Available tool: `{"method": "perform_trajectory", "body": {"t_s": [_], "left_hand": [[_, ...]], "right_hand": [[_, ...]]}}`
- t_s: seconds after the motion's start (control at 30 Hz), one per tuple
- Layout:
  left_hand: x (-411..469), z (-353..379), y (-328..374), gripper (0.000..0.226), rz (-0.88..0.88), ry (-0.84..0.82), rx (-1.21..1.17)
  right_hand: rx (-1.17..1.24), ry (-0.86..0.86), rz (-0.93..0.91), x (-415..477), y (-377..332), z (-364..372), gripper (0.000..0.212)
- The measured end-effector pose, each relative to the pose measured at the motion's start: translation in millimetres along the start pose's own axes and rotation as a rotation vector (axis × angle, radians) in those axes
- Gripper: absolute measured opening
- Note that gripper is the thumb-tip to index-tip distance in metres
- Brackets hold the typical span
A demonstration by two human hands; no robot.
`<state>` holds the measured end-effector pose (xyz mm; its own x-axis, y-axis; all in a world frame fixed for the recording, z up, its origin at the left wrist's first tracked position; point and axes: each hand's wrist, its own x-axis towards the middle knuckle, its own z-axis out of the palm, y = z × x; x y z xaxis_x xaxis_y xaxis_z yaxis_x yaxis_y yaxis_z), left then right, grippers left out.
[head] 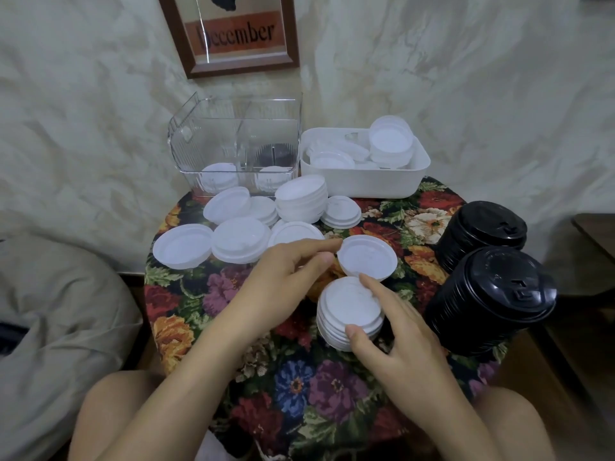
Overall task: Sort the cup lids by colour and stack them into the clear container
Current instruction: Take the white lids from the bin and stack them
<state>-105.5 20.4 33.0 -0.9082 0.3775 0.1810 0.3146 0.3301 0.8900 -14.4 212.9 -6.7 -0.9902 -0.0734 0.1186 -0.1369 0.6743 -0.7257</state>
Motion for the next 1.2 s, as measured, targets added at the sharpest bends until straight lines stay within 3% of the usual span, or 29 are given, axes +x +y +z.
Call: {"method": "perform_trajectory", "body": {"t_s": [0.4,0.57,0.73,1.03,1.2], "left_hand": [[37,11,-2,0.035,0.051,-0.047,0.324],[94,27,12,0.038,0.11,-0.05,0.736],[133,38,3,0.024,-0.047,-0.184,0.946],[140,39,-4,0.038,0.054,-0.203,0.63],[148,38,-9,0.044,-0.019,-0.121,0.779]], "right_hand": [[-0.011,0.014,-0.019,1,3,2,0.068],[-0.017,0.002,-0.009,1,5,2,0.07],[-0.026,-0.01,-0.012,2,5,1,0.067],[-0.022,-0.006,-0.022,2,6,1,0.067],[-0.024,-0.015,-0.027,2,4,1,0.064]]}}
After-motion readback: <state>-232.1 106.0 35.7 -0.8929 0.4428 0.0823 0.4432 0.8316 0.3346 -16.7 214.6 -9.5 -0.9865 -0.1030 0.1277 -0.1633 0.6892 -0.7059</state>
